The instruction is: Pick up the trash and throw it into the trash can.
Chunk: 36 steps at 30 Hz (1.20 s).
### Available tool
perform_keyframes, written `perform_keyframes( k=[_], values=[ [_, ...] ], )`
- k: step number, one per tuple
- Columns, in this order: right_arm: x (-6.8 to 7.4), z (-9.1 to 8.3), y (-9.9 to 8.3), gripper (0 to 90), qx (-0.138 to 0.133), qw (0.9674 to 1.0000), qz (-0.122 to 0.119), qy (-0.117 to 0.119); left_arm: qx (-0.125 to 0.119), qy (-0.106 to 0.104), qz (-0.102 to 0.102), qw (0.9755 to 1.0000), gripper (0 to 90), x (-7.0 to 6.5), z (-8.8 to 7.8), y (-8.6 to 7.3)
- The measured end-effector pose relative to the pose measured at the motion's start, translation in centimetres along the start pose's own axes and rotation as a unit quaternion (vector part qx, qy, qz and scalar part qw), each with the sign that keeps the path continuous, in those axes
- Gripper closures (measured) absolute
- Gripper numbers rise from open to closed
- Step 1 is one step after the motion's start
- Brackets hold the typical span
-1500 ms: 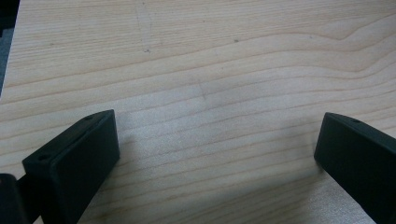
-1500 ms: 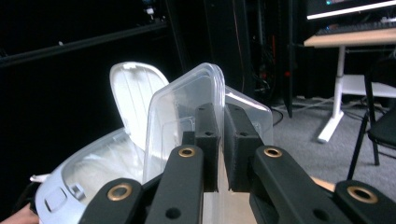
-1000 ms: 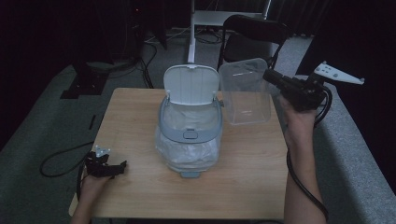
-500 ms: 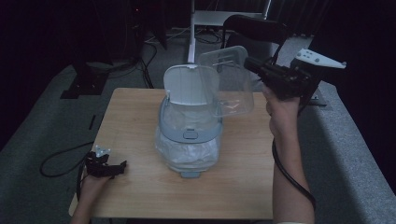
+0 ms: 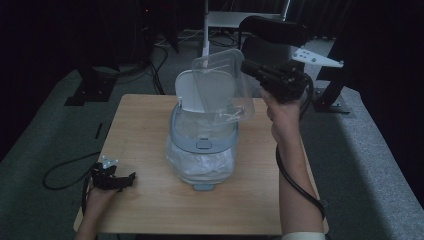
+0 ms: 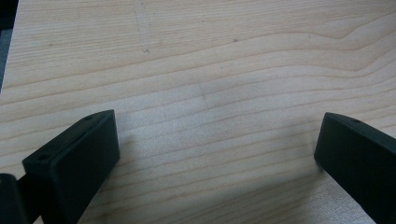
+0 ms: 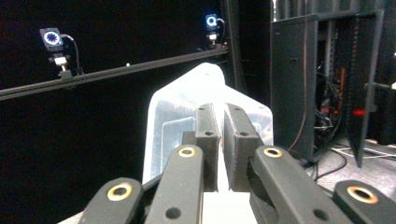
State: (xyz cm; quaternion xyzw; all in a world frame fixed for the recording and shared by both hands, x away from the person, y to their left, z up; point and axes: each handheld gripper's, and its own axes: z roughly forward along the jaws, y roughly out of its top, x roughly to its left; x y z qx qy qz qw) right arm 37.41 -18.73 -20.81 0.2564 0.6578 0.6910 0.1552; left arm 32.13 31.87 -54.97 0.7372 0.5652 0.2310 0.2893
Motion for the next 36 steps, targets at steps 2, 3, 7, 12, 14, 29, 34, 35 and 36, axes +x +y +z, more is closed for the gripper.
perform_keyframes(
  k=[2, 3, 7, 12, 14, 29, 34, 35, 36],
  values=[
    [0.1, 0.6, -0.1, 85.3, 0.002, 1.0, -0.001, 0.006, 0.0, 0.0, 0.0, 1.0, 0.7, 0.0, 0.0, 0.0],
    [0.2, 0.9, -0.2, 85.3, 0.002, 1.0, 0.001, 0.008, 0.0, 0.0, 0.001, 1.0, 0.7, 0.0, 0.0, 0.0],
    [0.3, 2.2, -0.7, 85.3, 0.006, 0.9998, 0.006, 0.019, 0.0, -0.001, 0.001, 1.0, 0.7, 0.0, 0.0, 0.0],
    [0.5, 3.8, -1.1, 85.2, 0.011, 0.9995, 0.011, 0.029, -0.001, -0.002, 0.0, 1.0, 0.7, 0.0, 0.0, 0.0],
    [0.6, 4.4, -1.2, 85.2, 0.012, 0.9993, 0.013, 0.033, 0.0, -0.002, 0.001, 1.0, 0.7, 0.0, 0.0, 0.0],
    [0.6, 6.0, -2.0, 71.6, -0.003, 0.9975, 0.03, 0.063, 0.0, -0.004, 0.004, 1.0, 0.7, 0.0, -0.1, -0.1],
    [0.4, 5.2, -2.2, 63.4, -0.005, 0.9984, 0.03, 0.047, 0.0, -0.004, 0.004, 1.0, 0.7, 0.0, -0.1, -0.1],
    [0.4, 5.1, -2.3, 60.5, -0.005, 0.9987, 0.03, 0.042, 0.0, -0.004, 0.004, 1.0, 0.7, 0.0, -0.1, -0.1],
    [0.3, 5.0, -2.3, 56.3, -0.002, 0.9989, 0.028, 0.037, 0.0, -0.004, 0.004, 1.0, 0.7, 0.0, -0.1, -0.1]
  ],
)
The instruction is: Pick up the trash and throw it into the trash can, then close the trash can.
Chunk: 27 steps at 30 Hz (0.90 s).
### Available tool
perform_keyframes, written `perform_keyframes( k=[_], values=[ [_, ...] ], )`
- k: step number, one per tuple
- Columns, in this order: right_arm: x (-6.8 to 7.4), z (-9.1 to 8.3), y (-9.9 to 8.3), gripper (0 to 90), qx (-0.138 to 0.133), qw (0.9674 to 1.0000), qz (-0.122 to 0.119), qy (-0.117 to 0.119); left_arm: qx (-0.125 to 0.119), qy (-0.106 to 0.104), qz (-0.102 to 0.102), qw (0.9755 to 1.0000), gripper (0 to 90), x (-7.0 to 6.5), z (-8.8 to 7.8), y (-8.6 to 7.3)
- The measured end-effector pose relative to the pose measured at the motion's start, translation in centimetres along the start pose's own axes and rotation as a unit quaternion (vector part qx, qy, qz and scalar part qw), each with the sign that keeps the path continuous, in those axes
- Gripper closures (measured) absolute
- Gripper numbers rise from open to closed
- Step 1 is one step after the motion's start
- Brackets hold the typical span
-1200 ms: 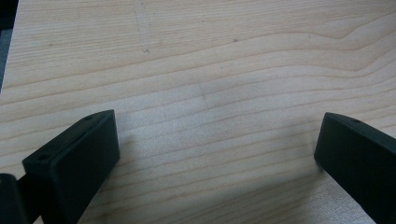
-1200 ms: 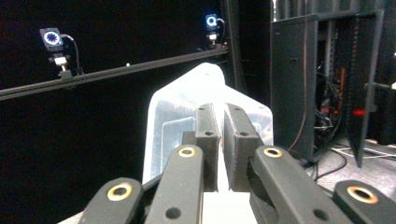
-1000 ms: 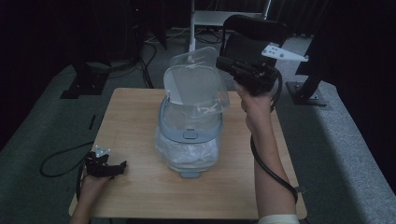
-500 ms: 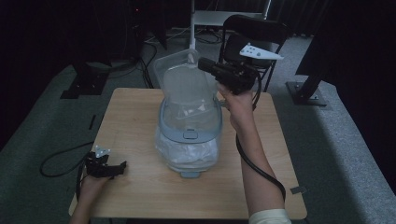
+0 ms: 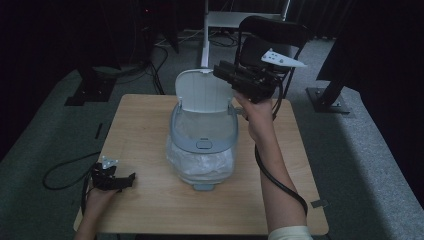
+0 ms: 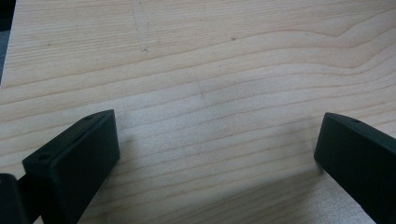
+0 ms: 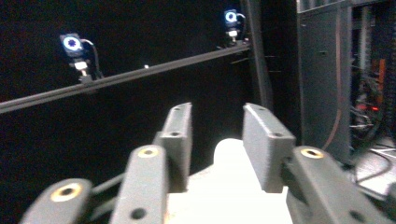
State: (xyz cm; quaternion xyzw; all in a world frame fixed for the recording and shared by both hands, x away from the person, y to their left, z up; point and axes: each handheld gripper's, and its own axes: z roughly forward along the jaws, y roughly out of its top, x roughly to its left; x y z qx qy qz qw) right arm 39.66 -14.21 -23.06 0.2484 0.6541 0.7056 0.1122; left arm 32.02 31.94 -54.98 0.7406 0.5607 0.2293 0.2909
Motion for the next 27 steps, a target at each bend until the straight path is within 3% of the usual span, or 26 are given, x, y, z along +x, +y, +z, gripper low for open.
perform_keyframes(
  k=[5, 7, 9, 12, 15, 24, 27],
  values=[
    [-0.3, -0.3, -0.7, 32.2, 0.018, 0.9996, -0.012, -0.019, 0.0, 0.0, 0.0, 1.0, 0.7, 0.0, 0.0, 0.0],
    [-0.6, -0.5, -1.0, 18.5, 0.022, 0.9994, -0.015, -0.024, 0.0, 0.0, 0.0, 1.0, 0.7, 0.0, 0.0, 0.0],
    [-1.0, -0.8, -1.5, 13.0, 0.036, 0.999, -0.018, -0.019, 0.0, 0.0, 0.0, 1.0, 0.7, 0.0, 0.0, 0.0],
    [-1.7, -1.2, -2.3, 13.5, 0.058, 0.9975, -0.019, -0.036, 0.0, 0.0, 0.0, 1.0, 0.7, 0.0, 0.0, 0.0],
    [-2.7, -1.7, -3.0, 13.6, 0.07, 0.9966, -0.001, -0.042, 0.0, 0.001, 0.0, 1.0, 0.7, 0.0, 0.0, 0.0],
    [-5.8, -3.6, -4.5, 13.8, 0.075, 0.9909, 0.023, -0.11, 0.0, 0.001, 0.0, 1.0, 0.7, 0.0, 0.0, 0.0],
    [-6.6, -3.9, -4.8, 13.9, 0.079, 0.9892, 0.035, -0.118, 0.0, 0.001, 0.0, 1.0, 0.7, 0.0, 0.0, 0.0]
  ],
)
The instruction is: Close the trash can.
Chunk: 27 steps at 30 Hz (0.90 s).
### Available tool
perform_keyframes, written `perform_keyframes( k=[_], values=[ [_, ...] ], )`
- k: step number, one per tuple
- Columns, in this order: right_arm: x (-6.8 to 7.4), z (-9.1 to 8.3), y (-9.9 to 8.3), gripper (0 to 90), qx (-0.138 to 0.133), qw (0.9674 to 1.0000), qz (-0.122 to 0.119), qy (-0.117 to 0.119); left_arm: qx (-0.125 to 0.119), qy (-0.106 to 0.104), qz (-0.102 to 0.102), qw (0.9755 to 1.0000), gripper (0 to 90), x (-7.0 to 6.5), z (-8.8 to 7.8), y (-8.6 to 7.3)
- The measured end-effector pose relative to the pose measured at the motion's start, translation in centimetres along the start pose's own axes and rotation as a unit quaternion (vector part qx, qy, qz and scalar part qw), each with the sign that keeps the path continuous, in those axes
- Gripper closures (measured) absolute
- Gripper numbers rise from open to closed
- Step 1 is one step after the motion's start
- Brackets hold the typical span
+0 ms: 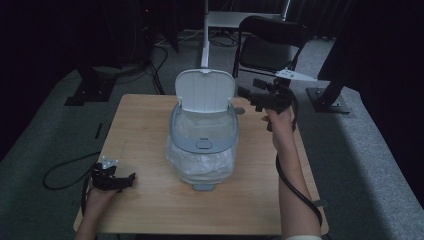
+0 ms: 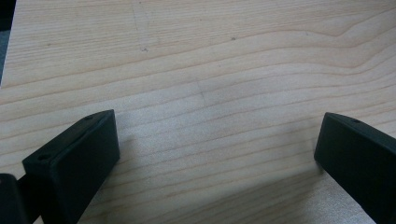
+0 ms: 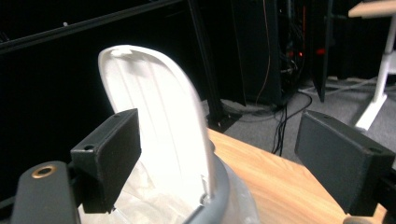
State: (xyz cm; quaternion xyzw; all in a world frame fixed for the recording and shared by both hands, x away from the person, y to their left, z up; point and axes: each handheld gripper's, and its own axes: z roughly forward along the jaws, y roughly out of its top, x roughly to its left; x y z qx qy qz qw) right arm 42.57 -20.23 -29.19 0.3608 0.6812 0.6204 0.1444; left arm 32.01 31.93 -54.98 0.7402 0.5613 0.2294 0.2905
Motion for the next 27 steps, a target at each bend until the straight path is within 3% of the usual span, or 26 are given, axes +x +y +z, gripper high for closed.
perform_keyframes(
  k=[12, 19, 27],
  values=[
    [-1.9, 1.2, 0.5, 14.0, 0.001, 0.9993, 0.021, -0.03, 0.0, 0.0, 0.0, 1.0, 0.7, 0.0, 0.0, 0.0],
    [-2.9, 3.2, 0.8, 14.0, 0.007, 0.9983, 0.05, -0.029, 0.0, 0.0, 0.0, 1.0, 0.7, 0.0, 0.0, 0.0],
    [-2.9, 4.6, 1.6, 16.4, 0.014, 0.9979, 0.059, -0.023, 0.0, 0.0, 0.0, 1.0, 0.7, 0.0, 0.0, 0.0]
  ],
)
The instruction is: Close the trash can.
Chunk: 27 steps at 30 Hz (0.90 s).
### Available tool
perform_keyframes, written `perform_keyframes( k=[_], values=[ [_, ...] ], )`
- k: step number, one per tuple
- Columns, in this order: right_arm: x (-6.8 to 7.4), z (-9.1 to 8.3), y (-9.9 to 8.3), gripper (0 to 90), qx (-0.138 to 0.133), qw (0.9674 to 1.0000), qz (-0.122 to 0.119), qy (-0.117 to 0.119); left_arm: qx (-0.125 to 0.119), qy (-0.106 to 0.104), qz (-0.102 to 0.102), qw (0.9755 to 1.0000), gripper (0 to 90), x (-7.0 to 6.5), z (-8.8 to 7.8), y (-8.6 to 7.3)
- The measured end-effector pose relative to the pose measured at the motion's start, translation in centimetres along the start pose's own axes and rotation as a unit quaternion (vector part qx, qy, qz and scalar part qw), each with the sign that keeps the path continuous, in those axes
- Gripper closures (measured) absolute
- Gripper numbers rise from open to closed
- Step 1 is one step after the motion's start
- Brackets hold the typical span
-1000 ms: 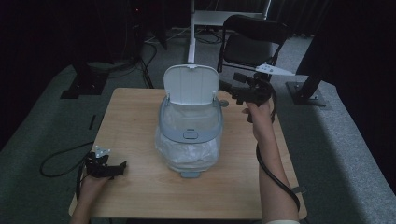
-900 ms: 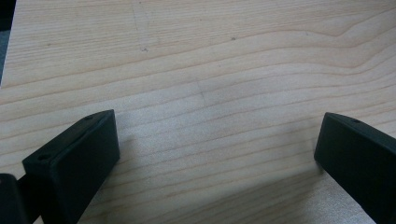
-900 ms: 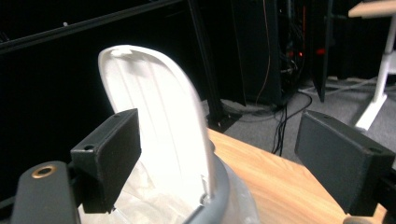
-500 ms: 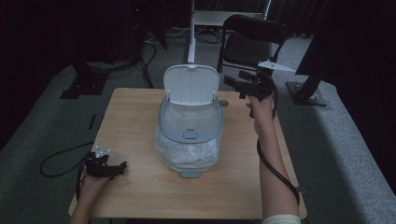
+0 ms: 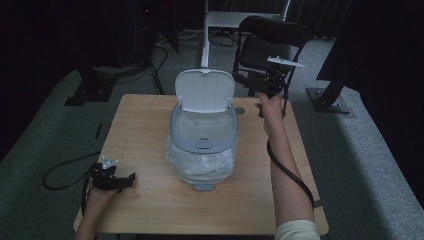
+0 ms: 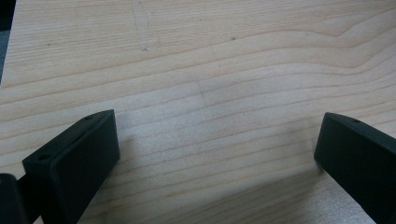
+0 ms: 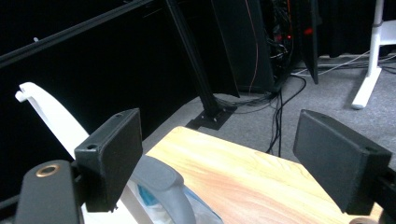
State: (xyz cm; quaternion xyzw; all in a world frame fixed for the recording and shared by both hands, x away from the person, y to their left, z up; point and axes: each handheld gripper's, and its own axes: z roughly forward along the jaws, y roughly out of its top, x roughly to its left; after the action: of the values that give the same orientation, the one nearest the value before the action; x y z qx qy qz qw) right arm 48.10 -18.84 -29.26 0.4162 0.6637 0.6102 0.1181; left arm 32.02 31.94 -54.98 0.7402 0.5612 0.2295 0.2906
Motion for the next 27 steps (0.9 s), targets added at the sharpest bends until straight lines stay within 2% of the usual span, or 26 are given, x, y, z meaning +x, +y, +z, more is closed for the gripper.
perform_keyframes(
  k=[4, 7, 10, 16, 23, 27],
  values=[
    [0.4, -0.1, 0.1, 18.5, 0.001, 0.9999, -0.006, 0.014, 0.0, 0.0, 0.0, 1.0, 0.7, 0.0, 0.0, 0.0],
    [0.7, -0.1, -0.1, 18.5, 0.018, 0.9989, -0.008, 0.043, 0.0, 0.0, 0.0, 1.0, 0.7, 0.0, 0.0, 0.0],
    [1.3, -0.2, -0.6, 18.5, 0.024, 0.998, -0.02, 0.055, 0.0, 0.0, 0.0, 1.0, 0.7, 0.0, 0.0, 0.0],
    [2.6, -0.4, -2.2, 16.2, 0.057, 0.9926, -0.042, 0.098, 0.0, 0.0, 0.0, 1.0, 0.7, 0.0, 0.0, 0.0],
    [3.7, -1.0, -4.0, 16.2, 0.068, 0.9898, -0.056, 0.112, 0.0, 0.0, 0.0, 1.0, 0.7, 0.0, 0.0, 0.0],
    [4.4, -1.3, -5.0, 16.2, 0.063, 0.9887, -0.061, 0.122, 0.0, 0.0, 0.0, 1.0, 0.7, 0.0, 0.0, 0.0]
  ],
)
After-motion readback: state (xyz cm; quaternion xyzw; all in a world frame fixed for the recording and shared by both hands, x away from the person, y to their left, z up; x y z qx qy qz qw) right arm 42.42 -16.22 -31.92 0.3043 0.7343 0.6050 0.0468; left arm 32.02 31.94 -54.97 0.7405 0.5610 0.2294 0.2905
